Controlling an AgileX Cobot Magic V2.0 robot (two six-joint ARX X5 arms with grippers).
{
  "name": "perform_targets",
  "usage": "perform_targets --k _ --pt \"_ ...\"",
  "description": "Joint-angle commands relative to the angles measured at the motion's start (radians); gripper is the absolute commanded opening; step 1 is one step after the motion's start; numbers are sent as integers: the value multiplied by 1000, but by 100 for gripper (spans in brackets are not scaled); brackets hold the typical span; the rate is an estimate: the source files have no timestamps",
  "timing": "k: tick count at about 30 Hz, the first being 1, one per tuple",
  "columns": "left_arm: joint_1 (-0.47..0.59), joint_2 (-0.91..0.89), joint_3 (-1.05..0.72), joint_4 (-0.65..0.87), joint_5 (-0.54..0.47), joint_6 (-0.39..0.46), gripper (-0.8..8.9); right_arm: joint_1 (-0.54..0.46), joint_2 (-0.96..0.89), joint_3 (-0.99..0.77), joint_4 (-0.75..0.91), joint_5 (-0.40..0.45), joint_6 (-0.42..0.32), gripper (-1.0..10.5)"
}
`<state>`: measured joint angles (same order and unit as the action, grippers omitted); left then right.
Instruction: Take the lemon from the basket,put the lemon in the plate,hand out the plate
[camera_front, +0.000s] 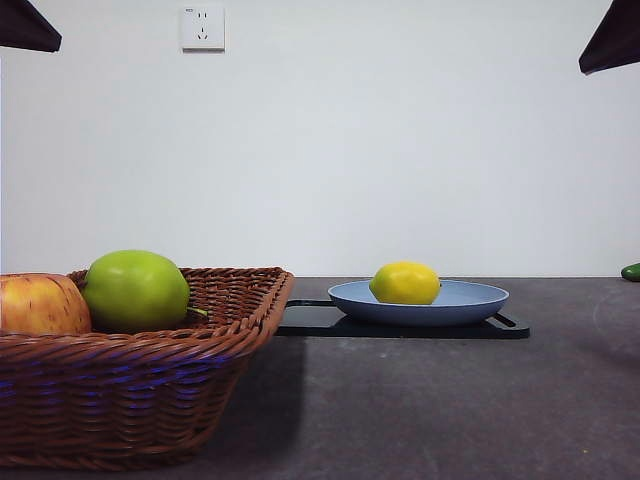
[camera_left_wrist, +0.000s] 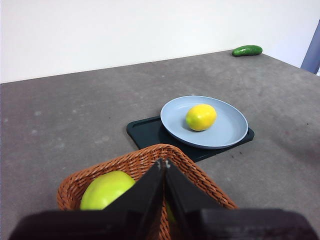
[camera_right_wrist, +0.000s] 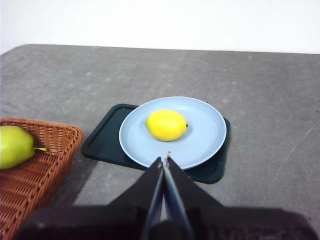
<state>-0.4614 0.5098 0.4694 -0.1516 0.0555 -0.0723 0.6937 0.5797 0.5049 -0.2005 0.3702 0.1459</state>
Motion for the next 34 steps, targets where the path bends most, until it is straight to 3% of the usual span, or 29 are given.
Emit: perform_targets --k 1,4,8,12,18,25,34 --pt "-3 -6 8 -9 -2 -6 8 7 2 13 13 3 10 3" --pt "33 -117 8 -92 -45 76 8 7 0 13 13 5 10 3" --pt "141 -304 2 -200 -55 77 8 7 -6 13 13 3 10 3" --pt "290 -422 -54 -199 -56 122 8 7 -7 13 13 3 10 3" --pt "445 -488 -225 -138 -53 125 8 7 -11 13 13 3 10 3" --pt "481 -490 -412 -29 -52 116 8 7 -11 13 13 3 10 3" --pt "481 -495 -451 -47 -50 92 8 7 -11 13 13 3 10 3"
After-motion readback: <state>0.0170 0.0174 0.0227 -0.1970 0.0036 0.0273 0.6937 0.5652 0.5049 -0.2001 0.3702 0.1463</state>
